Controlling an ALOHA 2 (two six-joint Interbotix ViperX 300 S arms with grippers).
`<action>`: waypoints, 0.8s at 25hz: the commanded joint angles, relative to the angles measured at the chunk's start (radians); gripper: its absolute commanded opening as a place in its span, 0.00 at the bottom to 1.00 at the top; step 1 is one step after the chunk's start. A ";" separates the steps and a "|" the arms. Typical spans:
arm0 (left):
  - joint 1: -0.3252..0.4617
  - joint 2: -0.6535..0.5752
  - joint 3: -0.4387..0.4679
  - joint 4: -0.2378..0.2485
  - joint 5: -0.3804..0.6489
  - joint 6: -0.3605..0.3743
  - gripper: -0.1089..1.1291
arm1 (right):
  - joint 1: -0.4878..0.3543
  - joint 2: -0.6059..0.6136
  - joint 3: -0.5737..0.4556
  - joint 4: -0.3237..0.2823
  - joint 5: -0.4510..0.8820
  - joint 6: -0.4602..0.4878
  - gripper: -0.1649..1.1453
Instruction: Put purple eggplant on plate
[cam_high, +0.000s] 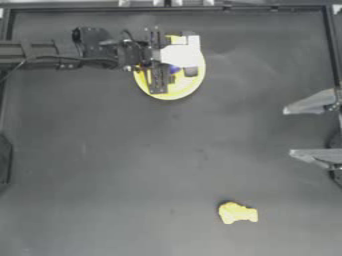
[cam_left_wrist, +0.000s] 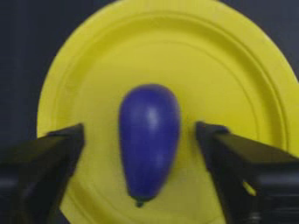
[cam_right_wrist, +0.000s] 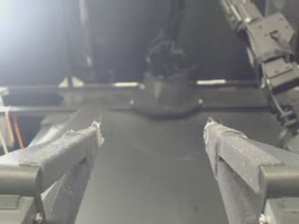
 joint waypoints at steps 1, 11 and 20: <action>0.002 -0.035 -0.029 -0.003 0.003 0.000 0.91 | 0.000 -0.003 -0.009 0.002 0.000 0.000 0.89; 0.000 -0.112 -0.021 -0.002 0.025 0.000 0.91 | 0.000 -0.002 -0.014 0.002 0.000 -0.002 0.89; -0.020 -0.275 0.048 -0.008 0.006 -0.003 0.91 | 0.000 0.002 -0.017 0.002 0.005 -0.003 0.89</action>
